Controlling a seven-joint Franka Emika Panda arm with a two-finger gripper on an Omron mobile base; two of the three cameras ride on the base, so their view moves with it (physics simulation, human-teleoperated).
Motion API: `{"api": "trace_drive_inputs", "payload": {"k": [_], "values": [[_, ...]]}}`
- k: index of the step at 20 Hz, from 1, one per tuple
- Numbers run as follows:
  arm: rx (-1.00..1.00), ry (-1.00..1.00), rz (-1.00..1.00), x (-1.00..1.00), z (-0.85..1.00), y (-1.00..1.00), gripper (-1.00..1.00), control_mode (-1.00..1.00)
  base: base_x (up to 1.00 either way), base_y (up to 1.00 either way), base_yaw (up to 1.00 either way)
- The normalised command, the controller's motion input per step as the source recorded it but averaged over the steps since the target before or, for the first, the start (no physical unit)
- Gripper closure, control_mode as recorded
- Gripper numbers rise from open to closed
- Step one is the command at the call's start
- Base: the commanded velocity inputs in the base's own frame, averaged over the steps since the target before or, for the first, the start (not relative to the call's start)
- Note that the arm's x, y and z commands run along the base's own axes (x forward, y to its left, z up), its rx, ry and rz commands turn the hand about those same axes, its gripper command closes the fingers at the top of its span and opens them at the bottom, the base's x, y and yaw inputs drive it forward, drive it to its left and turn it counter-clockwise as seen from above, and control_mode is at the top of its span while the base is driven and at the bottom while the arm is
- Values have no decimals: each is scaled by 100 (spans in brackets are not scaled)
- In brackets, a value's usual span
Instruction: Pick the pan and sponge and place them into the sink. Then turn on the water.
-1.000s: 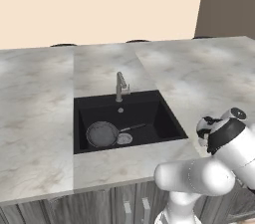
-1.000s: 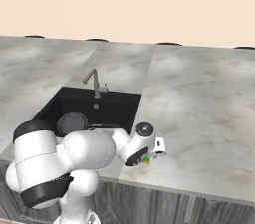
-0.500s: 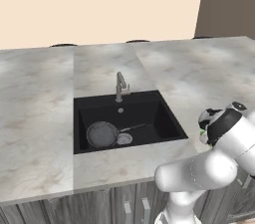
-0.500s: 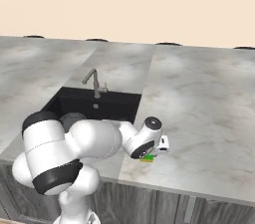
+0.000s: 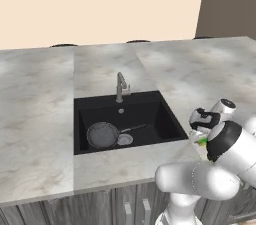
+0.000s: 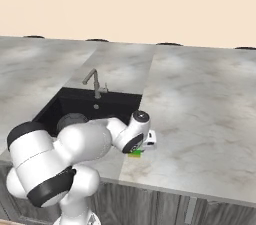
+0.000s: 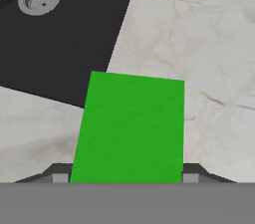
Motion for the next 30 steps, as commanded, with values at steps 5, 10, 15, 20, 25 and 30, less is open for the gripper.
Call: {"api": "trace_drive_inputs", "payload": {"k": [5,10,15,20,25,30], "values": [[0,0,2,39,2,64,100,-100,0,0,0],[0,2,3,71,0,52,100,-100,0,0,0],[0,0,0,60,0,42,100,-100,0,0,0],[0,0,0,46,0,17,100,-100,0,0,0],[-1,0,0,33,0,6,100,-100,0,0,0],[-3,0,0,35,-1,2,100,-100,0,0,0]]}}
